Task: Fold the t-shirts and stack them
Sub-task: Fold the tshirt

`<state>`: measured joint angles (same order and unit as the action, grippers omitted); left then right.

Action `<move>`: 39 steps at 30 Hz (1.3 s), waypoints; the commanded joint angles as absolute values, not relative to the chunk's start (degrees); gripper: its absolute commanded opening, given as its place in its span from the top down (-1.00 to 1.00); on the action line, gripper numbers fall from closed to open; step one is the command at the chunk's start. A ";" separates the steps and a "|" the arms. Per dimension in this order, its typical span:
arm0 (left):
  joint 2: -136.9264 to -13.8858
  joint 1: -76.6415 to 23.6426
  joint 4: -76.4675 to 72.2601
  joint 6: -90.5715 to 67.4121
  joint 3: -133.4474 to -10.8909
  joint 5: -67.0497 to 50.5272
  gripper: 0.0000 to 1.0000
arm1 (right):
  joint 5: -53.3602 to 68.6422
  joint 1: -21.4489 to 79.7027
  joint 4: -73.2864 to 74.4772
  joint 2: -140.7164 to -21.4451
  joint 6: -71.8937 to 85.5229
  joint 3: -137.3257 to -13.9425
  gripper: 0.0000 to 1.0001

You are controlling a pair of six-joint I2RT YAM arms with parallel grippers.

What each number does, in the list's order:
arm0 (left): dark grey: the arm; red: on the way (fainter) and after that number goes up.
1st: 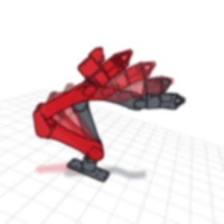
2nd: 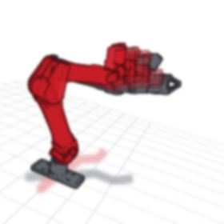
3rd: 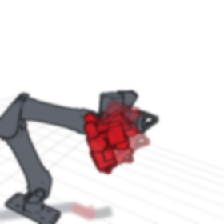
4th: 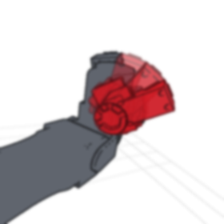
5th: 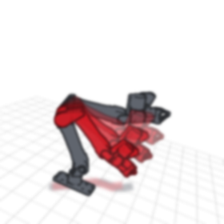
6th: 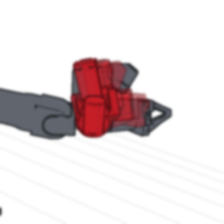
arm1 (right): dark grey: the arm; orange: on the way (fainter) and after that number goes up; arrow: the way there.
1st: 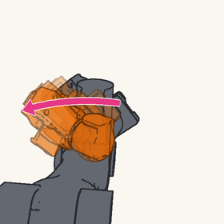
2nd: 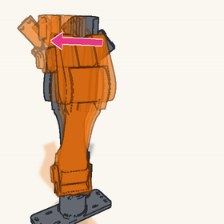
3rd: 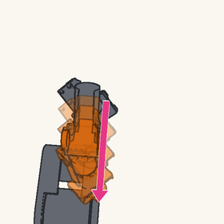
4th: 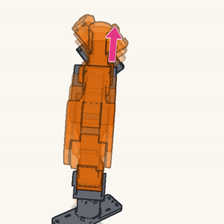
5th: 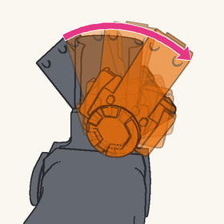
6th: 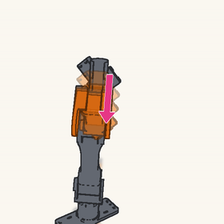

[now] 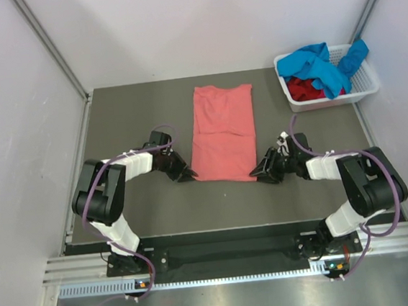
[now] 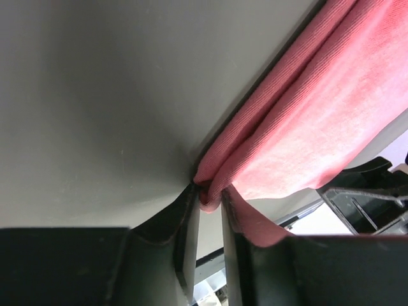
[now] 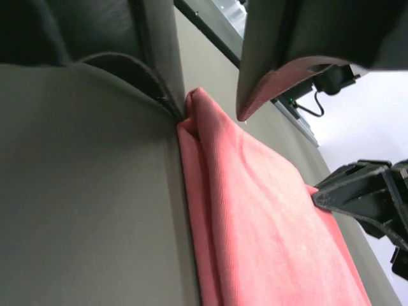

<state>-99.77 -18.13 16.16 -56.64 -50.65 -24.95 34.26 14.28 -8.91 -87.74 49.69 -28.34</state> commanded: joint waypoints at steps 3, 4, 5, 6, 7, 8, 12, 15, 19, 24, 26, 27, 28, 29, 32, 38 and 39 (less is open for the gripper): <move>-102.83 -18.46 17.67 -52.74 -48.69 -17.58 0.91 | 26.36 15.29 -7.47 -94.56 45.79 -28.47 0.52; -102.83 -18.46 17.75 -52.13 -48.60 -17.49 1.00 | 26.54 15.29 -7.38 -94.92 45.36 -28.74 0.65; -102.75 -18.54 17.75 -51.86 -48.26 -17.49 1.00 | 26.80 15.38 -6.95 -94.66 44.31 -28.74 0.86; -102.31 -18.63 18.10 -51.07 -48.16 -17.58 1.00 | 27.24 15.47 -6.42 -94.22 43.51 -28.83 0.93; -101.96 -18.81 18.63 -50.54 -47.73 -16.88 1.00 | 27.16 15.64 -5.20 -92.83 42.46 -29.09 0.98; -100.56 -19.50 19.33 -50.36 -47.38 -16.35 1.00 | 27.07 15.91 -2.75 -91.86 40.10 -29.27 1.00; -93.97 -22.40 20.48 -50.45 -43.08 -14.51 1.00 | 26.28 16.96 4.98 -86.15 34.29 -30.06 1.00; -86.42 -25.74 21.88 -52.98 -38.77 -12.13 1.00 | 26.45 18.01 7.90 -80.61 32.61 -28.05 1.00; -76.22 -31.71 25.65 -56.94 -32.63 -8.71 1.00 | 27.33 19.59 9.22 -72.63 33.13 -21.65 1.00; -60.76 -36.20 29.88 -62.83 -25.32 -7.20 1.00 | 26.28 22.67 14.40 -59.88 35.42 -15.39 1.00; -54.27 -37.96 32.24 -64.24 -22.51 -7.91 1.00 | 26.45 23.64 18.34 -53.90 36.03 -13.71 1.00; -52.23 -38.58 33.21 -66.08 -21.89 -8.08 1.00 | 26.54 23.99 19.50 -52.14 36.30 -13.45 1.00; -50.12 -39.72 33.66 -66.79 -20.93 -8.43 1.00 | 26.54 24.34 20.99 -49.33 36.39 -13.45 1.00; -46.36 -40.16 35.32 -67.49 -20.74 -8.26 1.00 | 26.80 24.52 23.18 -48.00 36.82 -13.53 1.00; -41.42 -40.69 37.79 -69.34 -21.53 -8.79 1.00 | 27.42 24.61 26.53 -44.83 37.18 -14.85 1.00; -45.15 -40.78 40.60 -67.59 -30.65 -8.01 1.00 | 27.61 24.61 29.79 -49.21 34.99 -25.29 1.00; -46.92 -40.87 42.35 -65.76 -35.37 -6.95 1.00 | 27.51 24.52 30.32 -52.26 34.63 -29.92 1.00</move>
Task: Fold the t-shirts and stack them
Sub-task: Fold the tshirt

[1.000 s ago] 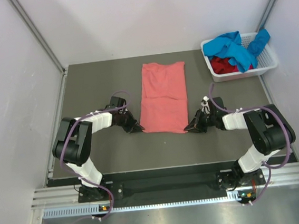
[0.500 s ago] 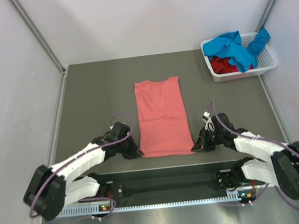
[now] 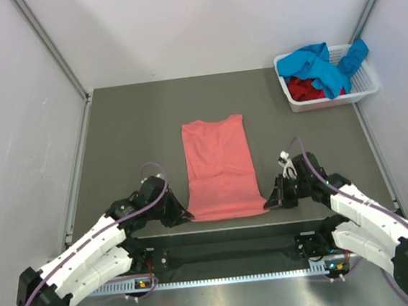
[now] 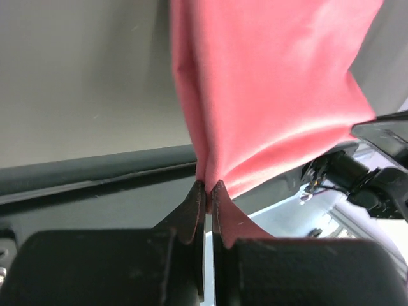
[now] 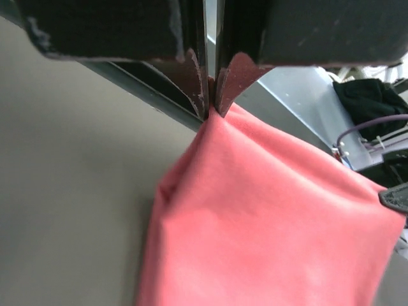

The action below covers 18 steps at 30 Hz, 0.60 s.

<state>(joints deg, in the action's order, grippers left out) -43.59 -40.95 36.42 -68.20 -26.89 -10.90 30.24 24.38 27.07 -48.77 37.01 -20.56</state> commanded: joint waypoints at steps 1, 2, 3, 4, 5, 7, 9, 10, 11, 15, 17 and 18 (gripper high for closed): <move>-48.76 -40.78 43.15 -65.13 -37.94 -5.38 1.00 | 27.51 24.26 30.84 -54.12 33.41 -32.58 1.00; -52.17 -40.69 43.94 -64.69 -40.40 -2.06 1.00 | 27.51 24.00 31.46 -56.23 32.62 -35.48 1.00; -53.69 -40.52 44.29 -63.03 -45.22 -0.63 1.00 | 27.60 23.30 32.07 -60.69 31.82 -41.25 1.00; -57.01 -39.13 45.25 -61.97 -47.61 -0.53 1.00 | 27.68 22.86 33.30 -62.91 30.42 -44.18 1.00; -58.95 -37.81 45.26 -59.35 -49.55 0.60 1.00 | 27.77 22.42 33.83 -65.28 29.80 -46.99 1.00; -64.74 -31.58 44.65 -56.35 -54.91 -1.91 1.00 | 27.69 21.01 35.58 -72.13 28.14 -54.90 1.00; -68.62 -24.48 42.73 -51.52 -58.86 -7.28 1.00 | 28.21 19.52 36.56 -79.23 26.73 -62.81 1.00; -72.73 -22.52 41.32 -50.20 -60.45 -8.60 1.00 | 28.73 19.16 37.78 -81.71 25.50 -65.36 1.00; -75.12 -21.02 40.79 -47.31 -62.38 -9.40 1.00 | 29.09 18.73 38.14 -83.91 24.88 -70.26 1.00; -91.17 -16.27 40.78 -41.58 -76.35 -14.56 1.00 | 31.11 16.70 40.34 -96.92 21.89 -81.28 1.00; -96.57 -15.38 43.05 -38.78 -81.45 -16.78 1.00 | 31.46 16.09 41.74 -100.88 21.27 -87.41 1.00; -99.03 -14.86 43.85 -38.24 -86.09 -17.14 1.00 | 31.55 15.47 42.18 -104.20 20.83 -89.10 1.00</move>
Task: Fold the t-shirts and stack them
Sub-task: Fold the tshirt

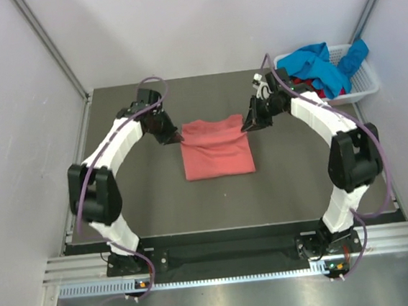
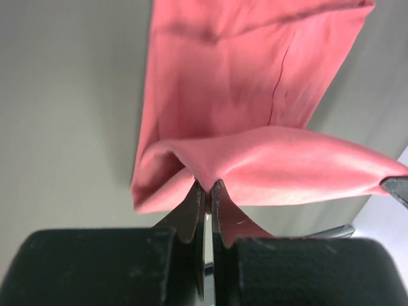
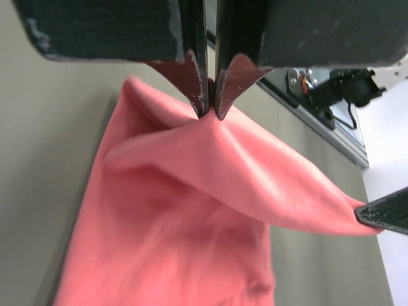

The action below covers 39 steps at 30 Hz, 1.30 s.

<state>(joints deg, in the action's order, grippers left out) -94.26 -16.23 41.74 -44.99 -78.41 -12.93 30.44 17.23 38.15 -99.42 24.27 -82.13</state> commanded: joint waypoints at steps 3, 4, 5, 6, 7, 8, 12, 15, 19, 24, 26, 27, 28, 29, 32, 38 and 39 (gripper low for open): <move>-107.99 -14.33 43.86 -36.48 -92.61 -19.60 1.00 | 32.69 14.51 43.06 -109.84 20.92 -94.72 1.00; -109.32 -14.15 43.77 -36.30 -93.77 -20.12 1.00 | 33.48 14.41 43.07 -110.99 21.00 -95.88 1.00; -110.47 -13.98 43.25 -36.04 -94.74 -20.56 1.00 | 33.66 14.33 43.24 -112.14 21.09 -96.85 1.00; -112.65 -13.54 43.16 -36.12 -96.49 -20.91 1.00 | 33.66 14.07 43.68 -114.32 21.09 -98.86 1.00; -113.55 -13.36 42.89 -36.30 -97.11 -21.35 1.00 | 34.01 13.89 43.86 -115.30 21.01 -99.83 1.00; -114.34 -13.19 42.46 -36.39 -98.16 -21.97 1.00 | 34.10 13.71 44.03 -116.27 21.01 -101.41 1.00; -118.90 -12.57 41.49 -36.12 -101.15 -22.50 1.00 | 34.89 13.18 44.03 -120.92 20.92 -104.67 1.00; -120.93 -12.04 41.57 -36.47 -103.27 -22.50 1.00 | 35.16 12.66 43.60 -122.87 21.18 -106.43 1.00; -122.87 -11.51 40.17 -37.18 -104.59 -23.11 1.00 | 36.39 11.87 43.24 -125.94 21.62 -108.98 1.00; -125.07 -11.08 40.34 -37.35 -107.05 -22.85 1.00 | 37.00 11.51 43.77 -129.98 21.88 -113.37 1.00; -125.77 -10.81 39.47 -37.88 -107.40 -23.55 1.00 | 37.35 11.25 43.77 -131.56 22.32 -114.60 0.98; -126.55 -10.72 39.64 -38.05 -107.75 -23.90 1.00 | 37.44 11.16 43.68 -132.01 22.41 -115.04 0.98; -127.00 -10.72 39.64 -38.14 -108.28 -24.17 1.00 | 37.62 10.99 43.59 -132.45 22.33 -115.40 0.97; -127.44 -10.64 39.90 -38.14 -109.15 -24.17 1.00 | 37.79 10.90 43.51 -133.32 22.50 -115.75 0.96; -128.23 -10.55 39.82 -38.32 -109.69 -23.82 1.00 | 38.49 10.72 43.07 -134.90 22.50 -116.71 0.95; -130.16 -10.11 39.02 -39.02 -110.83 -24.08 1.00 | 39.29 10.37 41.92 -137.19 23.64 -118.91 0.91; -130.60 -10.11 38.68 -39.20 -111.00 -24.17 1.00 | 39.37 10.28 41.84 -137.55 23.99 -119.35 0.90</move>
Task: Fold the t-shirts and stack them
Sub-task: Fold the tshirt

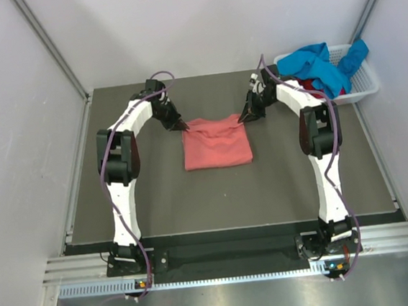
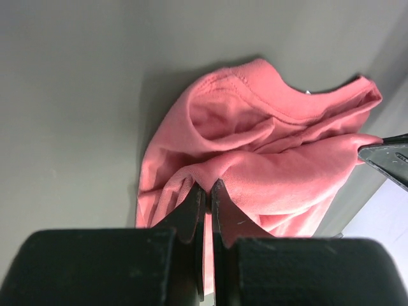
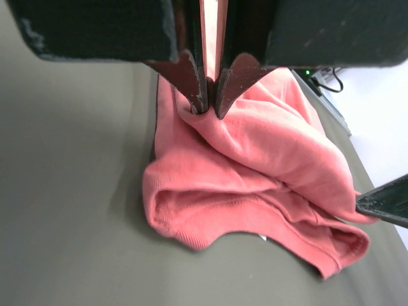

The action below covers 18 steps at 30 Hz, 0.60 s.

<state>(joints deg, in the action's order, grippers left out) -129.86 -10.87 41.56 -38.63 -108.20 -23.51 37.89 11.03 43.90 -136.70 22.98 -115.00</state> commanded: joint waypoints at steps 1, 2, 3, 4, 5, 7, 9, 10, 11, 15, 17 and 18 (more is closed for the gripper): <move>-130.69 -10.02 38.41 -39.55 -111.01 -24.17 1.00 | 39.37 10.20 41.84 -137.81 24.26 -119.79 0.88; -130.78 -9.93 38.23 -39.72 -111.01 -24.08 1.00 | 39.55 10.20 41.57 -138.33 24.43 -120.58 0.86; -130.96 -9.93 37.88 -39.99 -111.01 -23.91 1.00 | 39.72 10.20 41.57 -138.60 24.87 -120.93 0.85; -131.13 -9.93 37.62 -40.08 -111.01 -23.99 1.00 | 39.90 10.11 41.40 -138.78 25.13 -121.29 0.81; -131.31 -9.84 37.62 -40.17 -111.09 -23.73 1.00 | 40.08 9.93 40.61 -138.95 25.31 -121.38 0.76; -131.48 -9.67 37.53 -40.34 -111.09 -22.77 0.99 | 40.60 9.58 39.64 -139.31 26.28 -121.46 0.64; -131.57 -9.49 37.27 -40.60 -111.18 -22.06 0.66 | 40.61 9.14 38.33 -139.92 27.42 -121.55 0.53; -131.49 -9.41 37.09 -40.87 -111.36 -21.97 0.60 | 40.52 8.88 37.80 -139.92 27.60 -121.73 0.45; -131.22 -9.40 36.92 -40.78 -111.36 -21.71 0.54 | 40.34 8.44 37.44 -140.01 28.03 -121.90 0.41; -125.35 -9.40 35.07 -39.64 -111.71 -16.80 0.11 | 40.17 7.65 38.14 -139.31 27.87 -125.24 0.25; -122.62 -9.40 34.19 -38.76 -111.45 -14.69 -0.04 | 38.24 7.38 40.86 -137.30 26.29 -126.47 0.07; -120.00 -9.49 33.75 -38.50 -111.18 -14.42 -0.06 | 37.45 7.38 41.65 -136.33 24.45 -126.30 0.00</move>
<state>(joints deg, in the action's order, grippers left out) -129.99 -9.85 38.48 -40.07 -109.01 -18.09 38.87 8.01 40.58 -140.14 27.09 -122.50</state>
